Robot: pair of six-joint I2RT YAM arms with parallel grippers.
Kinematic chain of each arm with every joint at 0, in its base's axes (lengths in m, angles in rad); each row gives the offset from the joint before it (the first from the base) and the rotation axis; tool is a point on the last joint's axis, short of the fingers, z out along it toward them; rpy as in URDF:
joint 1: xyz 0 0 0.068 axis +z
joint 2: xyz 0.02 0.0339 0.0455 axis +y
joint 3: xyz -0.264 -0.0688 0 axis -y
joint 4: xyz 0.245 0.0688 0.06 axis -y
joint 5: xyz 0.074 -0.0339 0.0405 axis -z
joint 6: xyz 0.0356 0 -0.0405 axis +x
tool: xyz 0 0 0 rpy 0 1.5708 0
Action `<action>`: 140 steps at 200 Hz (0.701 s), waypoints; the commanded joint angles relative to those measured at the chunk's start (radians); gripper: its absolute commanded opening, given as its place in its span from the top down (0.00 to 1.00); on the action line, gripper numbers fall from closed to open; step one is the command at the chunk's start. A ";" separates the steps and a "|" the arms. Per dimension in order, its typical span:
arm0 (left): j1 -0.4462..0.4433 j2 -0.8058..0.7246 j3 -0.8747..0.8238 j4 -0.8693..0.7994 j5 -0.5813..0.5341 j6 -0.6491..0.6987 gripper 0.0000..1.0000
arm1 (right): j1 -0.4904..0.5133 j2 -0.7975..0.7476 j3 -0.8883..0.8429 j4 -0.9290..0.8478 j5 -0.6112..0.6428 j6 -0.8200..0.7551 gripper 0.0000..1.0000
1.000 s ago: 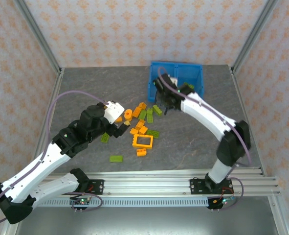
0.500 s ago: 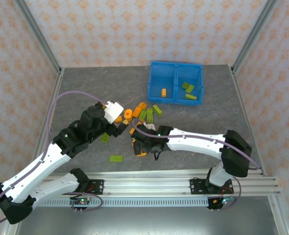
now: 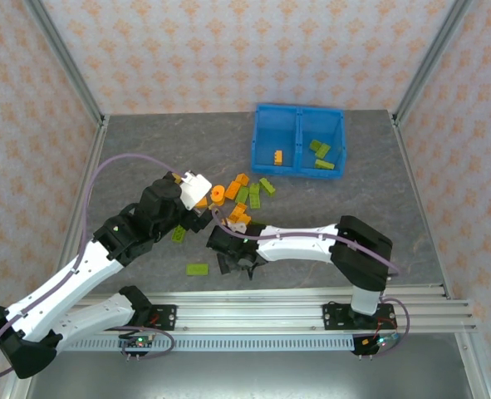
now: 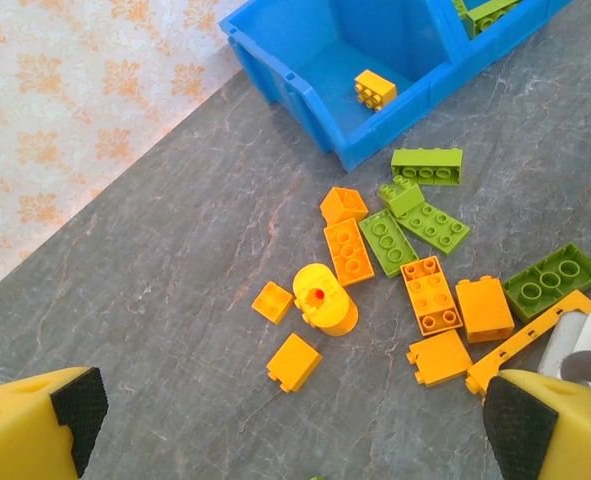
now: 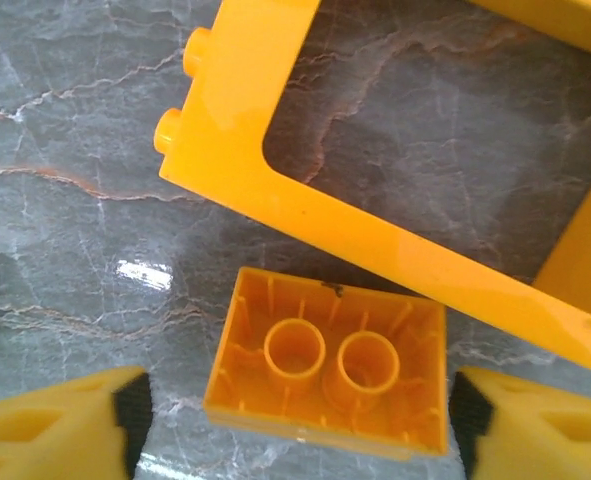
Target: Sort the legos into containers by color
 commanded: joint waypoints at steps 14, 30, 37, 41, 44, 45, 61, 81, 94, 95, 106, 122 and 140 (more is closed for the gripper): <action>0.005 0.002 -0.003 0.022 -0.012 0.001 0.00 | 0.003 0.040 0.012 0.001 0.008 0.008 0.40; 0.005 0.003 -0.002 0.024 -0.011 -0.001 0.00 | 0.003 0.032 0.006 -0.012 0.031 0.016 0.46; 0.005 0.003 -0.003 0.025 -0.012 -0.003 0.00 | 0.004 0.023 0.003 -0.021 0.042 0.020 0.48; 0.005 0.004 -0.004 0.025 -0.010 -0.003 0.00 | 0.003 0.019 0.000 -0.023 0.047 0.022 0.48; 0.005 0.005 -0.004 0.026 -0.010 -0.004 0.00 | 0.003 0.014 -0.002 -0.025 0.051 0.023 0.49; 0.005 0.005 -0.004 0.026 -0.010 -0.004 0.00 | 0.003 0.012 -0.003 -0.026 0.052 0.023 0.49; 0.005 0.009 -0.006 0.027 -0.005 -0.006 0.00 | 0.004 -0.027 -0.027 -0.034 0.074 0.033 0.53; 0.005 0.014 -0.008 0.030 -0.003 -0.009 0.00 | 0.003 -0.126 -0.090 -0.027 0.113 0.047 0.55; 0.005 0.013 -0.009 0.034 0.000 -0.012 0.00 | 0.003 -0.226 -0.142 -0.019 0.154 0.055 0.55; 0.005 0.013 -0.009 0.034 0.000 -0.012 0.00 | 0.003 -0.235 -0.147 -0.019 0.159 0.055 0.55; 0.005 0.008 -0.011 0.039 0.005 -0.013 0.00 | 0.002 -0.331 -0.181 -0.029 0.214 0.053 0.55; 0.005 0.002 -0.014 0.045 0.013 -0.013 0.00 | -0.010 -0.422 -0.176 -0.059 0.297 0.029 0.55; 0.005 -0.003 -0.013 0.047 0.020 -0.012 0.00 | -0.064 -0.473 -0.110 -0.114 0.371 -0.002 0.55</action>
